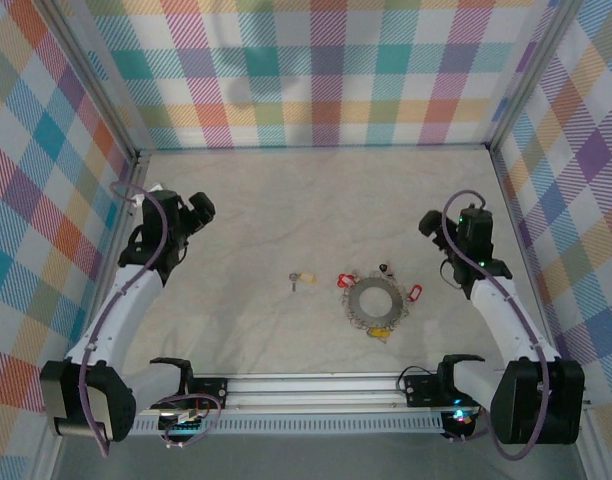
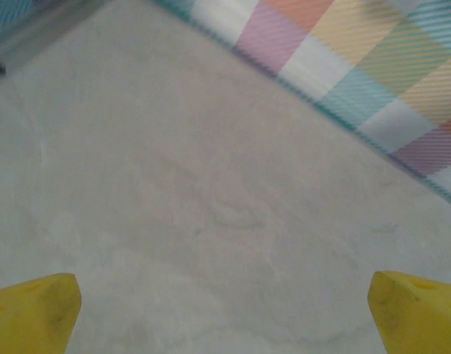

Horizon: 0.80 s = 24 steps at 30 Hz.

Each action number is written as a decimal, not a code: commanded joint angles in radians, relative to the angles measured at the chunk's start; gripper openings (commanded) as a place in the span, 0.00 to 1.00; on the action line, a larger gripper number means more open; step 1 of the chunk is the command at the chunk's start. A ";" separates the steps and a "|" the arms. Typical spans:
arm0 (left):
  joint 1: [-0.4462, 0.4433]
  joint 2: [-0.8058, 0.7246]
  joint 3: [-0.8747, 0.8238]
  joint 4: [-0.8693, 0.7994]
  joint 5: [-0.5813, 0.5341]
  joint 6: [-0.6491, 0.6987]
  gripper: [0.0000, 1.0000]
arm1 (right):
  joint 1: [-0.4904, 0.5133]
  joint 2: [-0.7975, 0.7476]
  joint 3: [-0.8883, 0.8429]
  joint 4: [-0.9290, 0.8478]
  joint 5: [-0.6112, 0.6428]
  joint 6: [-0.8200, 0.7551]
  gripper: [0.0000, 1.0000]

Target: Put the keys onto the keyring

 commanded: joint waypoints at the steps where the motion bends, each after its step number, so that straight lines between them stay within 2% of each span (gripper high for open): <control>1: 0.007 0.064 0.047 -0.307 0.121 -0.140 1.00 | 0.003 -0.033 -0.042 -0.351 -0.094 0.219 1.00; 5: 0.004 0.075 0.023 -0.278 0.296 -0.083 1.00 | 0.056 -0.030 -0.037 -0.436 -0.192 0.214 0.99; 7: -0.002 0.072 0.011 -0.240 0.403 -0.064 1.00 | 0.128 0.013 0.003 -0.526 -0.181 0.213 0.93; 9: -0.026 0.079 0.029 -0.220 0.490 -0.011 1.00 | 0.213 0.052 0.043 -0.609 -0.144 0.244 0.93; 13: -0.119 0.122 0.098 -0.281 0.482 0.160 1.00 | 0.354 0.109 0.073 -0.731 -0.086 0.395 0.93; 16: -0.132 0.155 0.109 -0.238 0.627 0.196 1.00 | 0.404 0.152 0.070 -0.728 -0.142 0.469 0.89; 18: -0.138 0.161 0.090 -0.197 0.656 0.185 1.00 | 0.438 0.191 0.070 -0.694 -0.172 0.505 0.88; 21: -0.139 0.164 0.094 -0.206 0.647 0.215 1.00 | 0.457 0.254 0.063 -0.613 -0.224 0.540 0.79; 24: -0.140 0.159 0.113 -0.259 0.580 0.247 1.00 | 0.457 0.320 0.056 -0.557 -0.261 0.568 0.77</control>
